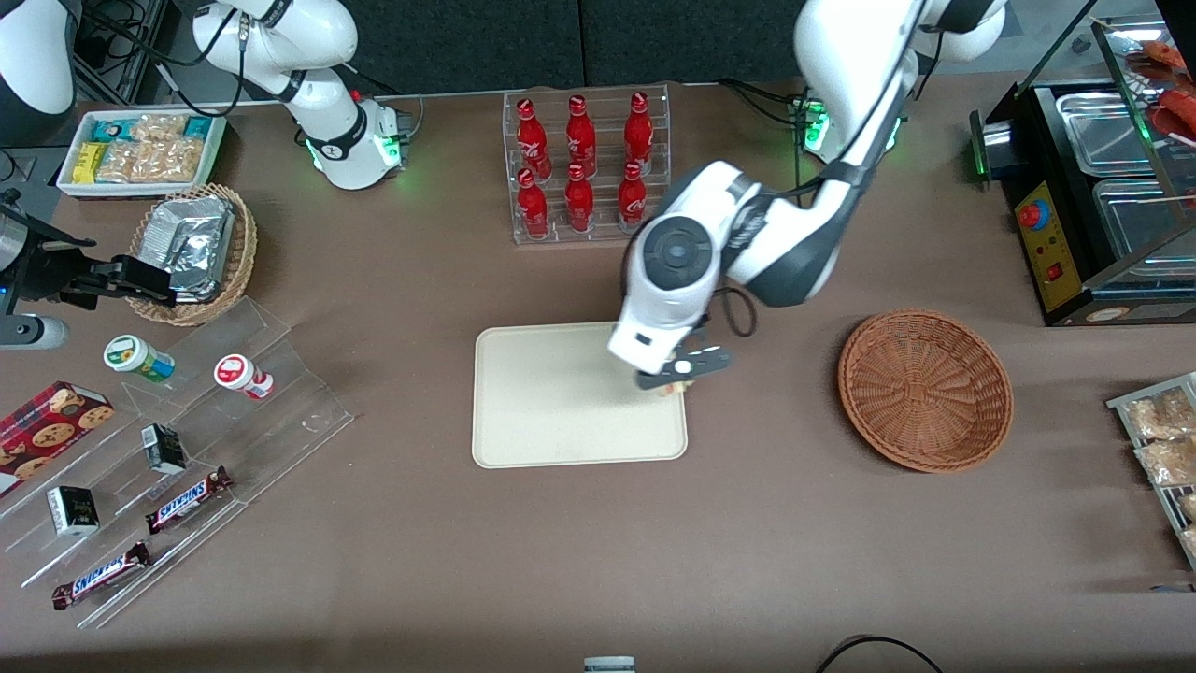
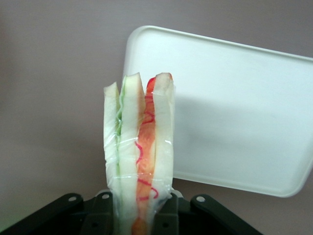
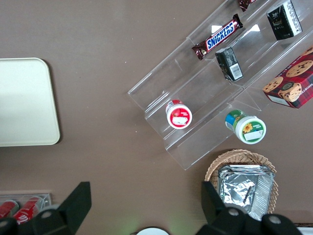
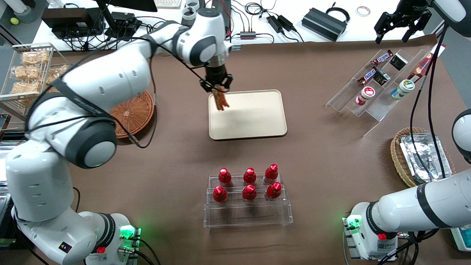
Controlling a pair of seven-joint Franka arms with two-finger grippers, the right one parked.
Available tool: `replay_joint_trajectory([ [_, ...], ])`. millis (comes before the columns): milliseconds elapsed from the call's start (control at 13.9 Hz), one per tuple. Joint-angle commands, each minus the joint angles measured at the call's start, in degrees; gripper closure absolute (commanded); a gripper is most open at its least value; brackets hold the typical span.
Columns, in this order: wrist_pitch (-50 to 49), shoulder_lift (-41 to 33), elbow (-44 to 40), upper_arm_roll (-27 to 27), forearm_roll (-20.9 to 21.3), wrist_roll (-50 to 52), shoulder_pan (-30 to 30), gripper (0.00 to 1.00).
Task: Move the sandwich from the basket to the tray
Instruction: 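Lift the sandwich and carry it with the left gripper over the cream tray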
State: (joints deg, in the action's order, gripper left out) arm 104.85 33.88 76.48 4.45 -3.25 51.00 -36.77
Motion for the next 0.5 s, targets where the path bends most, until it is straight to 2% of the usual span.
replay_joint_trajectory([
  [0, 1.74, 8.55, -10.81, 0.82, -0.35, -2.65, -1.64, 0.86],
  [216, 9.22, 12.51, -10.92, 1.88, 0.17, -3.71, -2.69, 0.86],
  [432, 10.91, 15.50, -10.83, 1.79, 0.35, -6.08, -3.92, 0.87],
])
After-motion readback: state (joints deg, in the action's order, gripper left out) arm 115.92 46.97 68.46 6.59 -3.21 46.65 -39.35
